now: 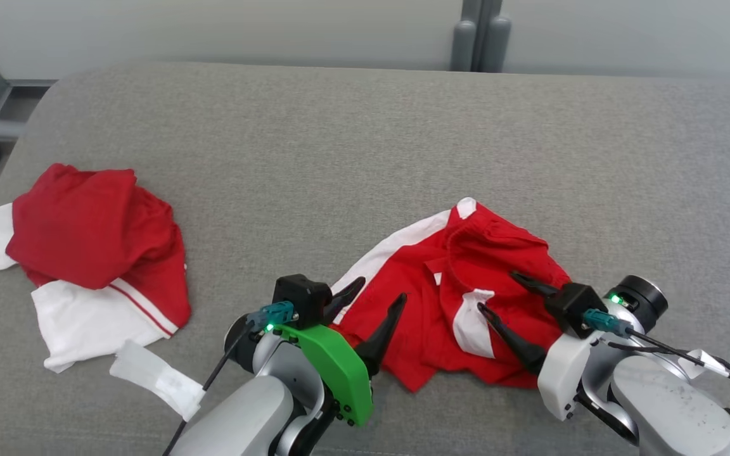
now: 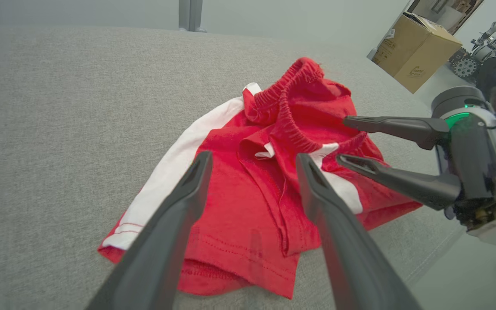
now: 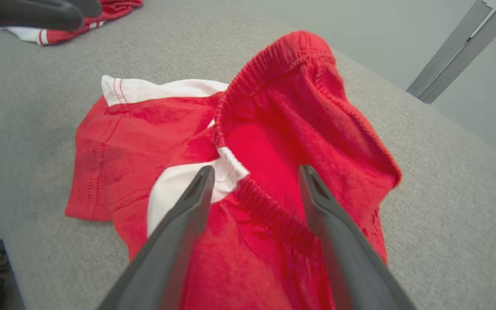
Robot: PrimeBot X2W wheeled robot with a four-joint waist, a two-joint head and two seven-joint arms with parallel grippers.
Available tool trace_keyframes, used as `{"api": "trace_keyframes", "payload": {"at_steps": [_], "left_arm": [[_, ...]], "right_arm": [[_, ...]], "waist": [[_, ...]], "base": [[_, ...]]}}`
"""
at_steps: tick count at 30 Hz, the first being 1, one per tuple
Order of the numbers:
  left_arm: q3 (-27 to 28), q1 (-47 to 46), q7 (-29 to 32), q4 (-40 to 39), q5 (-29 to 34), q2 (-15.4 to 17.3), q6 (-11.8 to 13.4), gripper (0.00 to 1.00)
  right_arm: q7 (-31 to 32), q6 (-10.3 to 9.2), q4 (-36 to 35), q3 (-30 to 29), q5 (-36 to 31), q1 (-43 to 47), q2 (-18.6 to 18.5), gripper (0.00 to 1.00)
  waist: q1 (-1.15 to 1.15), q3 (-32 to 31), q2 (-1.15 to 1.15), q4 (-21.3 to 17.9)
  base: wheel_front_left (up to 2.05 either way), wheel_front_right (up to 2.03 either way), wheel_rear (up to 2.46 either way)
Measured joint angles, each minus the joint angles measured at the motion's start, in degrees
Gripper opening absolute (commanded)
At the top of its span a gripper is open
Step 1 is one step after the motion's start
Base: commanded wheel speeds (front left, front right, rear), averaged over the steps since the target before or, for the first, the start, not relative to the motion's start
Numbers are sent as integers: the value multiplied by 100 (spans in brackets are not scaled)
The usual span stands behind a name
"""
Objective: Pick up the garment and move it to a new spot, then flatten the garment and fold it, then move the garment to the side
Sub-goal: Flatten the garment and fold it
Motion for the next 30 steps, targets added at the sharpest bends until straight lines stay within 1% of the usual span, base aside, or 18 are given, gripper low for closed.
{"api": "trace_keyframes", "payload": {"at_steps": [4, 6, 9, 11, 12, 13, 15, 16, 17, 18, 21, 24, 27, 30], "left_arm": [[108, 4, -59, -23, -40, 43, 33, 100], [149, 7, -77, -25, -42, 60, 34, 100], [169, 36, -102, -30, -68, 76, 51, 100], [182, 69, -115, -33, -75, 96, 53, 100], [208, 85, -123, -44, -75, 101, 60, 100], [243, 105, -152, -52, -75, 119, 80, 100], [298, 126, -168, -53, -75, 175, 100, 100], [325, 126, -171, -54, -76, 189, 101, 100], [342, 126, -180, -57, -76, 199, 103, 100], [357, 129, -196, -66, -80, 200, 119, 100], [453, 141, -246, -80, -92, 225, 126, 100], [561, 153, -252, -73, -103, 349, 162, 100], [667, 261, -253, -34, -133, 461, 174, 100], [731, 325, -255, 5, -135, 558, 175, 100]], "right_arm": [[67, 0, 98, 339, 123, -191, 1, 100], [120, 0, 168, 460, 199, -247, 3, 96], [165, 0, 259, 591, 330, -253, -8, 92], [183, 0, 296, 630, 404, -272, -21, 93], [183, 0, 302, 673, 433, -305, -36, 86], [187, 0, 314, 728, 448, -365, -44, 82], [193, 0, 331, 779, 477, -474, -51, 59], [212, 0, 335, 804, 509, -520, -66, 27], [243, 1, 338, 838, 535, -562, -83, 3], [265, 0, 341, 873, 577, -599, -100, 0], [289, 1, 302, 898, 780, -658, -141, 0], [288, 1, 201, 737, 953, -727, -238, 0], [292, 1, 179, 527, 1199, -726, -457, 0], [315, 1, 185, 383, 1294, -665, -765, 0]], "waist": [[0, 41, 0, 233], [0, 64, 0, 305], [0, 100, 0, 354], [0, 113, 0, 357], [0, 117, 0, 351], [0, 122, 0, 338], [0, 131, 0, 303], [0, 135, 0, 285], [0, 138, 0, 264], [0, 142, 0, 241], [0, 159, 0, 158], [0, 173, 0, 43], [0, 181, 0, -106], [0, 180, 0, -282]], "base": [[0, 0, 0], [0, 0, 0], [0, 0, 0], [0, 0, 0], [0, 0, 0], [0, 0, 0], [0, 0, 0], [0, 0, 0], [0, 0, 0], [0, 0, 0], [0, 0, 0], [0, 0, 0], [0, 0, 0], [0, 0, 0]]}}
